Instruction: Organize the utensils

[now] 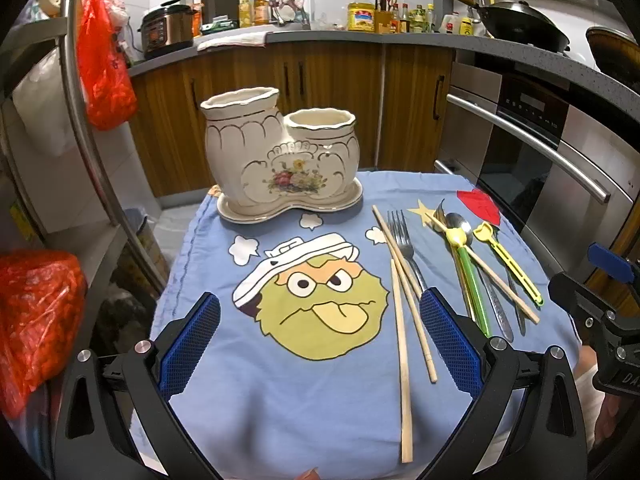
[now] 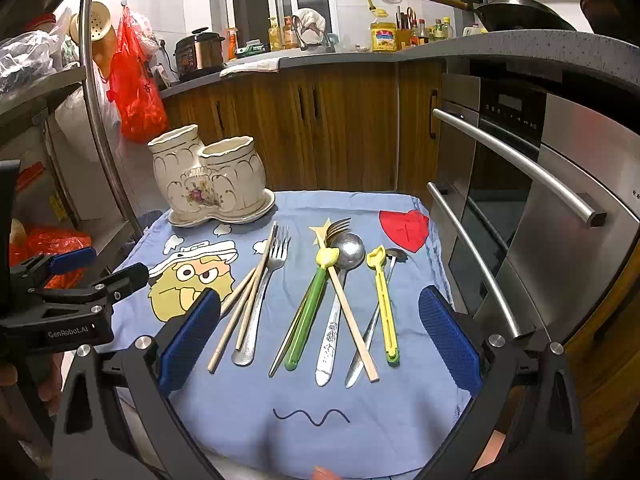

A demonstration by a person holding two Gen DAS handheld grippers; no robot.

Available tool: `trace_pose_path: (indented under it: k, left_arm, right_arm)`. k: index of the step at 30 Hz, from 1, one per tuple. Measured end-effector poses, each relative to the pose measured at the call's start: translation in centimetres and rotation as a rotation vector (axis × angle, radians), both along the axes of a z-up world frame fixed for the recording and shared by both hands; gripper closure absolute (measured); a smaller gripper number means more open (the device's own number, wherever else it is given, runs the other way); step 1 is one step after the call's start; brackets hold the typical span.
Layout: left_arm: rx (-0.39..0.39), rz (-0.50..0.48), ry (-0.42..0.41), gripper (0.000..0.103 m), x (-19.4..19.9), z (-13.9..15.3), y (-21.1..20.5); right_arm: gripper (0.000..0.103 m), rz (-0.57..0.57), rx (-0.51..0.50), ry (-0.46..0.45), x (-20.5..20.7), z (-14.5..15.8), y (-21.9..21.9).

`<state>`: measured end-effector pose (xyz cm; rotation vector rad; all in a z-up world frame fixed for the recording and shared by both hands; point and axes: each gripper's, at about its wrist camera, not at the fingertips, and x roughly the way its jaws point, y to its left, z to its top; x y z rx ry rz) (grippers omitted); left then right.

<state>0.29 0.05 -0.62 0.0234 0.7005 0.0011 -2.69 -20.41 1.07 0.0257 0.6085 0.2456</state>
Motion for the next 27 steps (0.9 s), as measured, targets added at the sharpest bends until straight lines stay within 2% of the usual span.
trace_pose_path:
  k: [27]
  left_arm:
    - [0.001, -0.001, -0.002, 0.004, 0.02, -0.04, -0.05]
  right_arm:
    - [0.005, 0.002, 0.002, 0.005, -0.01, -0.19, -0.08]
